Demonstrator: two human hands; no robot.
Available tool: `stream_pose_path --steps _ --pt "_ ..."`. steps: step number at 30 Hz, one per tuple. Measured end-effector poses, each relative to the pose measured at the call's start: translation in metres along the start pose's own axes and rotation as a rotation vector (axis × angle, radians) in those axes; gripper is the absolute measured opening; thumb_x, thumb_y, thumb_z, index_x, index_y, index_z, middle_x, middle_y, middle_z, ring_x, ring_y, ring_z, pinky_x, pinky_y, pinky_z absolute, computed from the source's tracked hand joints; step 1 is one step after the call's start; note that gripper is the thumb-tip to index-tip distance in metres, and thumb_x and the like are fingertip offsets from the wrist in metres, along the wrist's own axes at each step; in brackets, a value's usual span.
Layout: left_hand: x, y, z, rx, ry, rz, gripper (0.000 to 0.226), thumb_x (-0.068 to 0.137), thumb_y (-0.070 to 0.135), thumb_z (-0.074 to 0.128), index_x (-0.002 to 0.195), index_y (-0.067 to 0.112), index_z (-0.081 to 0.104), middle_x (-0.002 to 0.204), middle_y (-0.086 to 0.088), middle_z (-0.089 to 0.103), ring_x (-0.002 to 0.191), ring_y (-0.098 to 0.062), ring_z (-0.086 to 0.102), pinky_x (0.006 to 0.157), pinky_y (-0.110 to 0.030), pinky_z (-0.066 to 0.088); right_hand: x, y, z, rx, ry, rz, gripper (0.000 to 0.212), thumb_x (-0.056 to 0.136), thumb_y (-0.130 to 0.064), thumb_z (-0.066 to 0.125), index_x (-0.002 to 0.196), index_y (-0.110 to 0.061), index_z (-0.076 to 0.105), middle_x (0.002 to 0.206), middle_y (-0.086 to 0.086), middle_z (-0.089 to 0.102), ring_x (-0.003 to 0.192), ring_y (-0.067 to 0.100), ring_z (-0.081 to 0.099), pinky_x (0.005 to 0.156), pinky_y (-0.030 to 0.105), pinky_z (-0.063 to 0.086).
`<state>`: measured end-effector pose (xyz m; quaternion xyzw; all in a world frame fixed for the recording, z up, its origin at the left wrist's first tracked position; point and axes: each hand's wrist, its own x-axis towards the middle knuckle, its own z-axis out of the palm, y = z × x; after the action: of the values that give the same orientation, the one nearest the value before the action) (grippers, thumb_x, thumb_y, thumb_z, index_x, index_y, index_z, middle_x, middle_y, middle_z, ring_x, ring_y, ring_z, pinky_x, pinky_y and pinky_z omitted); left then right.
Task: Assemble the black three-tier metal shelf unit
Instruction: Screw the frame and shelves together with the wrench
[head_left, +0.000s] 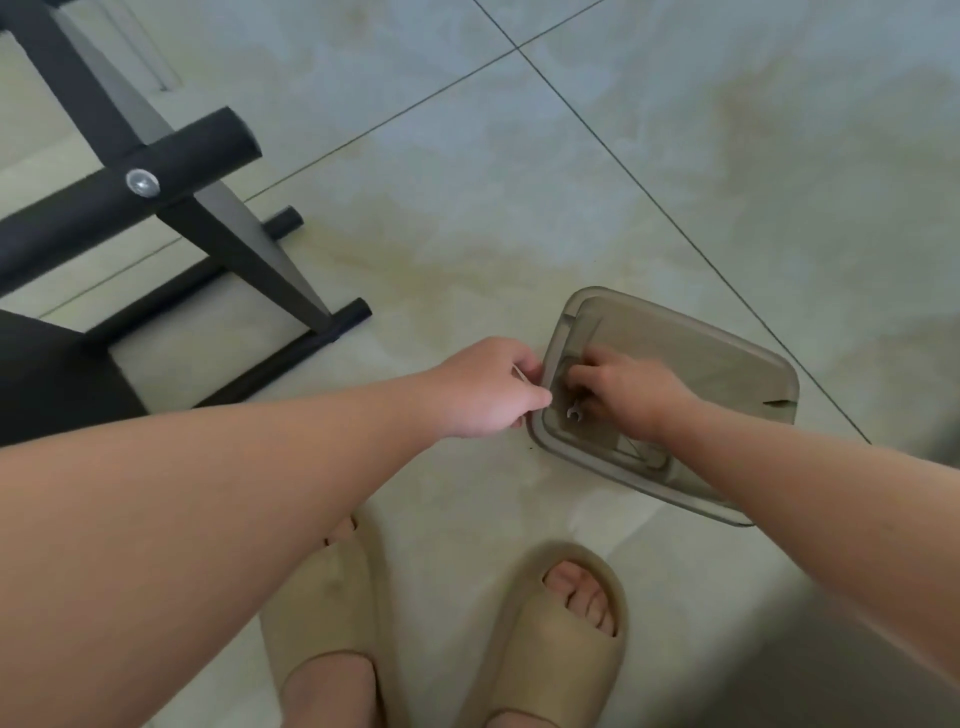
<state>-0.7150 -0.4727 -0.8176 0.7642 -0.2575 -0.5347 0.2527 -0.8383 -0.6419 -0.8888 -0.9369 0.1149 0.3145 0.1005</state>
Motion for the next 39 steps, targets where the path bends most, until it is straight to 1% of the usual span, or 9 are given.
stream_pose_path --steps 5,11,15,18,22,24,28,34,39 --pt "0.0 -0.003 0.002 -0.039 0.007 -0.012 0.005 0.095 0.022 0.061 0.096 0.017 0.062 0.097 -0.015 0.073 0.078 -0.023 0.066 0.053 -0.023 0.041 0.002 -0.004 0.001 -0.011 -0.013 0.041 0.025 0.098 -0.031 0.057 0.119 -0.017 0.057 0.123 0.003 0.058 0.11 0.03 0.06 0.073 0.036 0.047" --pt "-0.004 -0.003 0.005 -0.069 0.025 -0.013 0.003 0.096 0.024 0.06 0.094 0.021 0.062 0.092 -0.009 0.073 0.089 -0.03 0.071 0.061 -0.026 0.045 0.0 -0.011 0.001 -0.021 -0.104 0.124 0.019 0.089 -0.033 0.06 0.091 -0.018 0.05 0.1 0.006 0.063 0.094 0.031 0.063 0.067 0.034 0.046" --pt "-0.008 -0.003 0.008 -0.132 0.068 -0.048 0.02 0.096 0.025 0.063 0.113 0.016 0.063 0.095 -0.008 0.074 0.087 -0.023 0.072 0.071 -0.031 0.054 -0.012 -0.012 -0.009 0.114 -0.098 0.198 0.016 0.088 -0.031 0.061 0.085 -0.016 0.055 0.089 0.005 0.062 0.079 0.028 0.057 0.063 0.031 0.044" --pt "-0.018 0.006 0.0 -0.166 0.062 -0.094 0.041 0.094 0.023 0.066 0.133 0.016 0.055 0.113 -0.011 0.069 0.104 -0.026 0.068 0.083 -0.03 0.051 -0.031 -0.013 -0.037 0.332 -0.02 0.271 0.015 0.089 -0.025 0.063 0.079 -0.016 0.056 0.079 0.003 0.061 0.07 0.021 0.055 0.056 0.029 0.04" --pt "-0.053 0.035 -0.032 0.057 0.071 -0.06 0.05 0.098 0.022 0.059 0.145 0.016 0.044 0.138 -0.011 0.053 0.123 -0.034 0.056 0.093 -0.031 0.043 -0.068 -0.022 -0.102 0.519 0.168 0.252 0.013 0.086 -0.016 0.065 0.077 -0.009 0.058 0.069 0.005 0.066 0.061 0.018 0.057 0.058 0.027 0.044" --pt "-0.083 0.052 -0.052 0.111 0.15 -0.039 0.047 0.099 0.025 0.057 0.144 0.018 0.045 0.14 -0.008 0.052 0.124 -0.03 0.055 0.101 -0.035 0.044 -0.09 -0.034 -0.139 0.696 0.264 0.23 0.011 0.085 -0.008 0.067 0.077 -0.008 0.06 0.067 0.005 0.073 0.06 0.017 0.064 0.062 0.029 0.051" --pt "-0.159 0.08 -0.083 0.122 0.354 0.031 0.044 0.098 0.03 0.057 0.14 0.022 0.048 0.136 -0.002 0.056 0.118 -0.026 0.059 0.099 -0.036 0.048 -0.141 -0.083 -0.209 1.003 0.427 0.142 0.014 0.089 0.002 0.065 0.077 -0.006 0.065 0.066 0.002 0.073 0.054 0.014 0.062 0.058 0.028 0.051" --pt "-0.283 0.082 -0.086 0.007 0.561 0.243 0.039 0.098 0.029 0.058 0.136 0.024 0.054 0.122 0.006 0.061 0.094 -0.014 0.06 0.078 -0.026 0.044 -0.224 -0.189 -0.261 1.08 0.51 0.004 0.012 0.094 -0.008 0.065 0.088 -0.003 0.074 0.07 0.003 0.067 0.056 0.013 0.057 0.059 0.021 0.053" --pt "-0.351 0.064 -0.084 0.016 0.621 0.333 0.012 0.093 0.019 0.06 0.09 0.025 0.07 0.084 0.007 0.07 0.072 -0.007 0.063 0.068 -0.026 0.049 -0.268 -0.253 -0.254 1.114 0.5 -0.091 0.008 0.09 -0.007 0.07 0.085 -0.001 0.069 0.071 0.007 0.071 0.061 0.018 0.062 0.065 0.03 0.055"
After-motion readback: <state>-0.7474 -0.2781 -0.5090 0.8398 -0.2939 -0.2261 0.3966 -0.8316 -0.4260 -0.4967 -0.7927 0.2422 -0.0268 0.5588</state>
